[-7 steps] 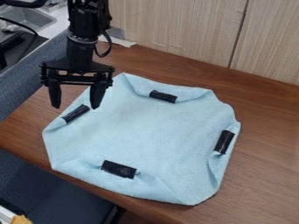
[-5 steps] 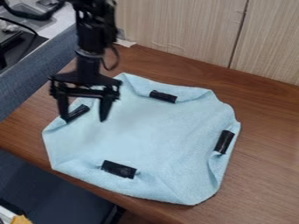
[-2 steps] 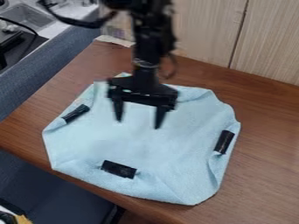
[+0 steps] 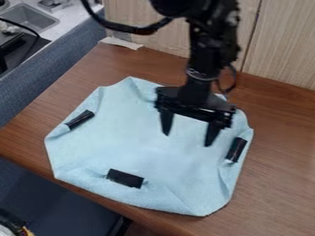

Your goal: Fold cloth from right to left

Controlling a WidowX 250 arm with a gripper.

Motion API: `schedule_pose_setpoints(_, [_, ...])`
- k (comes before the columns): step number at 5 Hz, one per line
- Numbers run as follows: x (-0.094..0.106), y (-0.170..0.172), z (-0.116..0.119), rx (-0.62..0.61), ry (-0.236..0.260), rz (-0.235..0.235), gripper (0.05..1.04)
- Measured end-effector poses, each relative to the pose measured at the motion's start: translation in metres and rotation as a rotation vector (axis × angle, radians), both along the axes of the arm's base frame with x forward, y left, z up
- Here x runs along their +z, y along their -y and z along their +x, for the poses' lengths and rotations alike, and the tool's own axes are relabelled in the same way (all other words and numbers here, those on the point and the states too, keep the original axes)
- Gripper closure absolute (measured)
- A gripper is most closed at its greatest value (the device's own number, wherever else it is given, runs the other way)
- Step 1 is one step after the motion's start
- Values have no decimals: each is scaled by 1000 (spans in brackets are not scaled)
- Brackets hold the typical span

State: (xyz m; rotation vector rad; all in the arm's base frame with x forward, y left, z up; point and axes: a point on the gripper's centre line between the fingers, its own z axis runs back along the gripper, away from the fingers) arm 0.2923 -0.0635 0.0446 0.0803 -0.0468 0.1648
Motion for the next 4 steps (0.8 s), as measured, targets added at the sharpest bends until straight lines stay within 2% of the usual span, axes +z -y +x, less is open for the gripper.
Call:
schedule_pose_setpoints(1, [-9, 24, -1, -20, -33, 0, 83])
schedule_pose_setpoints(2, [-20, 56, -8, -94, -66, -27, 83])
schedule_pose_setpoints(3, [-36, 68, -13, -131, -97, -21, 83])
schedule_pose_setpoints(4, [-45, 74, -14, -152, -107, -19, 140])
